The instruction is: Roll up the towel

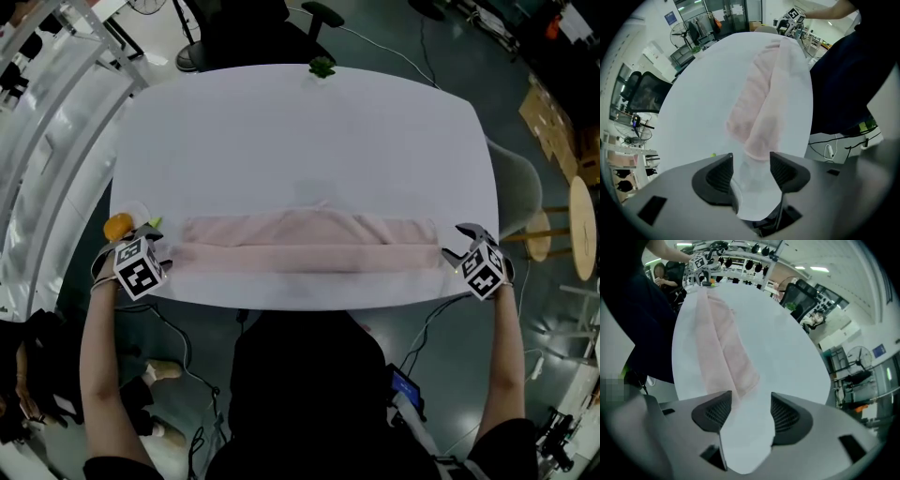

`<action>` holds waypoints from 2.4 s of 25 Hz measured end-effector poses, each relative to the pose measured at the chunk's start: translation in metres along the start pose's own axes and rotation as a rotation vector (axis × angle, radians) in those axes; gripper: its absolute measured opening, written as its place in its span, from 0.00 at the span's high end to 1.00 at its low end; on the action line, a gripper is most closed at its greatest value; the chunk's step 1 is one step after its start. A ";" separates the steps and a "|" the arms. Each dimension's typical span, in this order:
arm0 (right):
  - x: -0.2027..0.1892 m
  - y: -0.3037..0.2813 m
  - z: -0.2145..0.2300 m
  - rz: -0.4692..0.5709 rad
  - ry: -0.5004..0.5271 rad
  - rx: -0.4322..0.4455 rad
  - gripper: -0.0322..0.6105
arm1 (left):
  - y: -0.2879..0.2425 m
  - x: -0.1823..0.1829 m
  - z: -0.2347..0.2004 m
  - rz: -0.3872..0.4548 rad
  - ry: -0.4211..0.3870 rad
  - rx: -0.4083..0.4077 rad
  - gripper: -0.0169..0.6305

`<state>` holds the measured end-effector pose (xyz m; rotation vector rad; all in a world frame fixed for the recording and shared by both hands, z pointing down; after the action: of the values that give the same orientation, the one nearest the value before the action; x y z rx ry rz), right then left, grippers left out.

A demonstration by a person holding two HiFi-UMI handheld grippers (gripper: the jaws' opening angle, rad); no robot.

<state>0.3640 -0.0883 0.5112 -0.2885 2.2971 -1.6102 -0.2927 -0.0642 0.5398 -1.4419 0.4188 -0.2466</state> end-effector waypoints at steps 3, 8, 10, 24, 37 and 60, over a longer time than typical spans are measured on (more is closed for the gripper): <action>-0.005 0.021 -0.005 0.050 -0.080 -0.026 0.49 | 0.006 -0.009 0.013 0.027 0.011 0.009 0.55; -0.003 0.029 -0.045 0.080 -0.022 -0.042 0.50 | 0.000 -0.003 0.045 0.100 0.020 0.030 0.56; 0.000 0.021 -0.064 0.078 0.021 -0.039 0.52 | -0.008 -0.002 0.053 0.100 0.022 0.041 0.56; 0.002 -0.032 -0.092 0.070 0.016 -0.136 0.77 | -0.042 0.007 0.048 0.070 -0.051 0.131 0.76; 0.018 -0.005 -0.058 0.003 0.329 -0.329 0.90 | -0.015 0.015 0.028 0.029 -0.228 0.306 0.89; -0.001 -0.014 -0.109 -0.065 0.329 0.238 0.90 | -0.023 -0.012 0.063 -0.081 -0.293 -0.017 0.90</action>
<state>0.3241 0.0022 0.5588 -0.0426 2.3068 -2.0747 -0.2752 -0.0052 0.5690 -1.4860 0.1238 -0.0939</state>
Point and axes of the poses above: the fingertips, and each gripper's own axes: y backward along the fingers, z to its right, x out of its top, the point moved 5 cm from there along y, backward along the fingers, and after that the axes turned 3 degrees about y, right-handed, at the moved point
